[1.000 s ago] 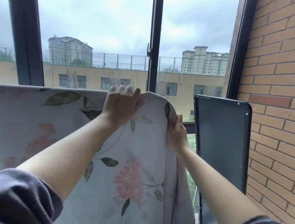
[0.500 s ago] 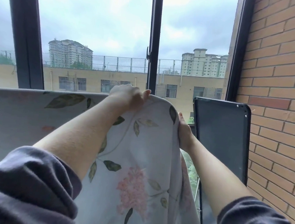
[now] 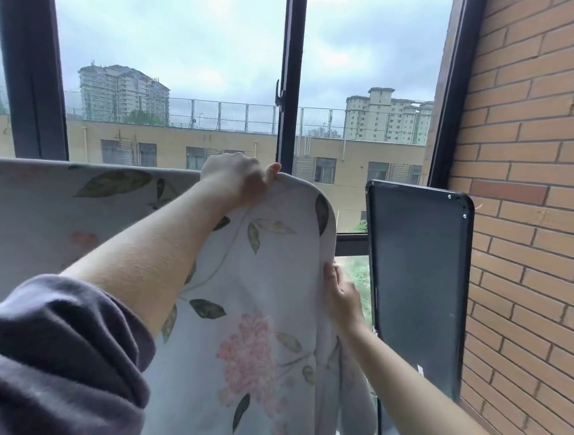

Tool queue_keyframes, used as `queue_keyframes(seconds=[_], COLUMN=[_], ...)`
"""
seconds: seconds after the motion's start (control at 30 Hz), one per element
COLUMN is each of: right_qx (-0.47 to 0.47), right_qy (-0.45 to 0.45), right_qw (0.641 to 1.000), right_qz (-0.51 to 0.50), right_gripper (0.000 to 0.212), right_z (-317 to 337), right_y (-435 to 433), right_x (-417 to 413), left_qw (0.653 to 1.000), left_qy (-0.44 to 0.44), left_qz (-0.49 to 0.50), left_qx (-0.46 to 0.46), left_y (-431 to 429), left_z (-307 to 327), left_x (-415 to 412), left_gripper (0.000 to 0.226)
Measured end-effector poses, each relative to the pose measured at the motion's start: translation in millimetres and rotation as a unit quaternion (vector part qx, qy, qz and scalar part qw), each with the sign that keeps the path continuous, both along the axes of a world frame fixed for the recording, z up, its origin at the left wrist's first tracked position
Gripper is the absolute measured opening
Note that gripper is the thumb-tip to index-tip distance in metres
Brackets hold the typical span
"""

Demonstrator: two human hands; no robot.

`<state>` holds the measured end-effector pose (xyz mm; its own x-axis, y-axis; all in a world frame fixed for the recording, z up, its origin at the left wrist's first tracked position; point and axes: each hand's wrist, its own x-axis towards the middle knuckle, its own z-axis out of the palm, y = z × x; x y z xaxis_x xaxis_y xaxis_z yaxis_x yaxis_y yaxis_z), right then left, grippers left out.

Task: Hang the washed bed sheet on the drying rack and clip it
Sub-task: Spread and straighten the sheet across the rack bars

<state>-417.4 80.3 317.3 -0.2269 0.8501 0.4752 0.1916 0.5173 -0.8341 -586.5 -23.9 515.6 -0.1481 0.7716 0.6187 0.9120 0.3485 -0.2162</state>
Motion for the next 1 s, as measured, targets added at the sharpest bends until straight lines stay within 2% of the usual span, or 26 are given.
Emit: queue_keyframes(seconds=[0.1,0.2,0.27,0.37,0.43,0.5,0.57,0.6,0.63,0.73,0.8,0.87,1.0], right_qx=[-0.041,-0.153,-0.158,-0.066,-0.020,-0.045,-0.104,-0.130,-0.150,-0.154,-0.125,-0.109,-0.100], right_qy=[0.068,0.135,0.065,-0.124,-0.236,-0.284,-0.240,-0.216,-0.210,-0.227,-0.207,-0.182,-0.066], right_qw=[0.994,0.965,0.975,0.990,0.965,0.934,0.939,0.948,0.955,0.961,0.968,0.967,0.949], right_qz=[0.080,0.166,0.143,0.016,-0.111,-0.212,-0.224,-0.193,-0.145,-0.036,-0.065,-0.144,-0.293], right_gripper=[0.034,0.029,0.026,0.014,0.025,0.048,0.068,0.073,0.070,0.025,0.023,0.029,0.028], right_z=[3.8,-0.3,-13.9,-19.0,-16.0,-17.4,-25.3,-26.9,-27.8,-29.8,-32.0,-29.6,1.0], right_y=[7.4,10.5,20.3,23.4,18.1,13.6,19.2,22.2,25.2,25.0,28.4,36.9,51.7], right_x=[-3.6,3.2,11.0,21.3,22.7,26.3,33.2,36.8,39.8,42.8,43.2,51.4,87.3], left_qw=[1.000,1.000,1.000,1.000,1.000,1.000,0.999,0.999,1.000,1.000,1.000,1.000,1.000], left_qy=[0.005,0.012,0.017,0.009,0.008,0.013,0.014,0.015,0.011,-0.004,-0.003,0.003,-0.002], left_qz=[0.009,0.018,0.019,0.017,0.016,0.014,0.019,0.023,0.025,0.018,0.016,0.015,0.021], left_qx=[-0.002,-0.011,-0.010,-0.006,-0.010,-0.020,-0.022,-0.019,-0.015,-0.008,-0.004,0.000,0.005], left_y=[-1.6,-3.9,-5.2,-6.2,-5.3,-5.0,-4.9,-5.6,-6.8,-9.5,-10.8,-10.6,-7.6], left_z=[-0.2,-0.5,-1.6,-2.8,-1.7,-1.4,-1.7,-1.6,-1.5,0.1,0.6,-0.5,-4.0], left_x=[-4.5,-8.6,-9.8,-7.7,-2.6,3.7,4.9,3.7,2.2,-1.0,-2.5,-3.8,-3.9], left_gripper=[0.068,0.073,0.074,0.073,0.074,0.076,0.076,0.076,0.075,0.067,0.068,0.070,0.069])
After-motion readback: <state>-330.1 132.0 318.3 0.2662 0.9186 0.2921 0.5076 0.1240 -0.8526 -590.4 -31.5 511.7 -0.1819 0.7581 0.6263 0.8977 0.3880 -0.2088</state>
